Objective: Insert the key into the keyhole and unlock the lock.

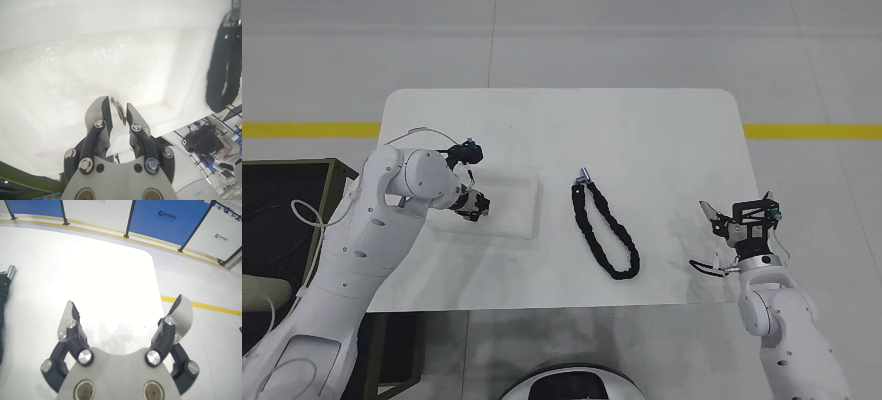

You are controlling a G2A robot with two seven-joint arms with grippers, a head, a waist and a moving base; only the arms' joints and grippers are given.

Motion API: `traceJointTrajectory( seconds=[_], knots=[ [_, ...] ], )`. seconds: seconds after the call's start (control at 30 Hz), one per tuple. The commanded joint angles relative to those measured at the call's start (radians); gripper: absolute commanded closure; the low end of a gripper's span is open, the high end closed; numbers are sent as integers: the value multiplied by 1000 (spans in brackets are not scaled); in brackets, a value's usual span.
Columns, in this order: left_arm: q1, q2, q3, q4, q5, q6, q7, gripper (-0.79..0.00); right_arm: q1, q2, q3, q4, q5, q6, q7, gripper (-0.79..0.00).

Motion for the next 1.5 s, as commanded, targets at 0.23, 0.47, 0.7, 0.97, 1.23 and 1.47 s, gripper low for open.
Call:
traceJointTrajectory(
  seconds=[0.23, 0.47, 0.7, 0.97, 1.23, 1.47],
  knots=[
    [-22, 36, 50, -43, 51, -10, 0, 0, 0, 0, 0, 0, 0, 0, 0, -785],
    [-71, 77, 110, -94, 84, 18, 0, 0, 0, 0, 0, 0, 0, 0, 0, -785],
    [-112, 121, 20, -136, -86, 20, 0, 0, 0, 0, 0, 0, 0, 0, 0, -785],
    [49, 134, -292, -99, -597, -66, 244, 0, 0, 0, 0, 0, 0, 0, 0, -785],
    [174, 115, -392, 128, -1052, -318, 371, 0, 0, 0, 0, 0, 0, 0, 0, -785],
    [190, 114, -403, 168, -1093, -368, 366, 0, 0, 0, 0, 0, 0, 0, 0, -785]
  ],
)
